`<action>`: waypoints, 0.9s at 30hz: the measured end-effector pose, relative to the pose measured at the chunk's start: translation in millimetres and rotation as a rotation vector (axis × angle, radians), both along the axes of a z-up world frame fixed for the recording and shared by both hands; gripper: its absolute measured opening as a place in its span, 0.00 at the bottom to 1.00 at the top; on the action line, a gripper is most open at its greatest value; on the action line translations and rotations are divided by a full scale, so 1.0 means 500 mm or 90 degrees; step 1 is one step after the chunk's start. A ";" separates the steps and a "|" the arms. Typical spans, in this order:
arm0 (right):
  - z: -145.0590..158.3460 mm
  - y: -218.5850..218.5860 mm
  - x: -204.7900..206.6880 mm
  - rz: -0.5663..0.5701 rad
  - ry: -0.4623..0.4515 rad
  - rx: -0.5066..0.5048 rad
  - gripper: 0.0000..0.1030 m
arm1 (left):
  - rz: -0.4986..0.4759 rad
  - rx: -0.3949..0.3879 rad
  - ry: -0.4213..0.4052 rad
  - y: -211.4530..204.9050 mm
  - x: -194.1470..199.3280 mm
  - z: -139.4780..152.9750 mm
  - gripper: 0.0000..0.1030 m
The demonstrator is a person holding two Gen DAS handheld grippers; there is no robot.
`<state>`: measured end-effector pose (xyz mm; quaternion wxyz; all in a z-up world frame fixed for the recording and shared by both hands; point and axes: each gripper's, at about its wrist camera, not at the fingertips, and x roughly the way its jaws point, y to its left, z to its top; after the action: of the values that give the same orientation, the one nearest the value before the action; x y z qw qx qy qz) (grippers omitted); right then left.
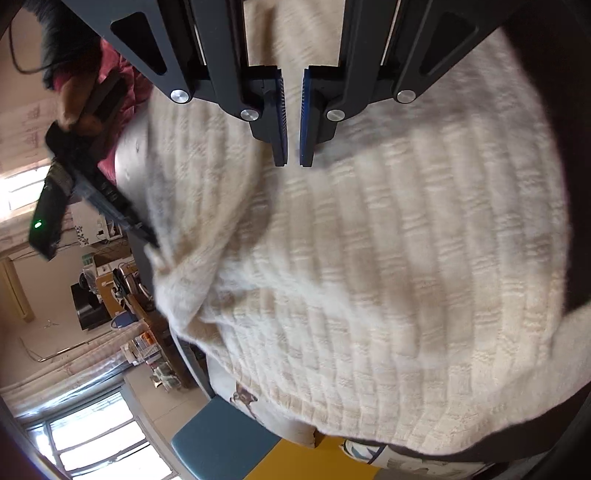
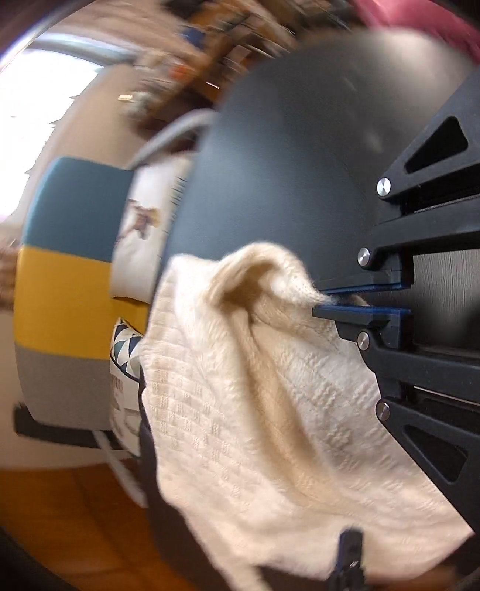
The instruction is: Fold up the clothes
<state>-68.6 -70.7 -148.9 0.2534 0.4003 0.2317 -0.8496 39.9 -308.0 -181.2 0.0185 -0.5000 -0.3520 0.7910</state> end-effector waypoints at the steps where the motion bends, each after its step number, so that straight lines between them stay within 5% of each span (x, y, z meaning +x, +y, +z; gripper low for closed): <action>1: 0.014 0.000 0.001 0.011 0.024 0.023 0.04 | -0.009 -0.003 -0.010 0.001 0.003 -0.010 0.07; 10: 0.102 0.039 -0.068 0.004 0.151 0.183 0.04 | -0.049 -0.030 -0.027 -0.011 0.032 -0.022 0.03; 14: 0.109 0.079 -0.073 0.023 0.109 0.161 0.06 | -0.072 -0.052 -0.039 -0.018 0.048 -0.017 0.03; 17: 0.108 0.137 -0.076 -0.004 -0.031 0.045 0.19 | -0.074 -0.038 -0.053 -0.034 0.058 -0.019 0.03; 20: 0.092 0.228 -0.074 -0.077 -0.128 -0.096 0.19 | -0.054 -0.014 -0.063 -0.050 0.071 -0.019 0.03; 23: 0.058 0.338 -0.056 -0.171 -0.209 -0.234 0.20 | -0.064 -0.061 -0.058 -0.031 0.089 -0.001 0.03; 27: -0.011 0.382 0.004 -0.200 -0.256 -0.285 0.24 | -0.076 -0.106 -0.059 -0.006 0.102 0.018 0.04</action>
<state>-66.5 120.2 -154.4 0.2414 0.5254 -0.0799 -0.8120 90.9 -310.9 -172.3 0.0077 -0.5562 -0.2552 0.7908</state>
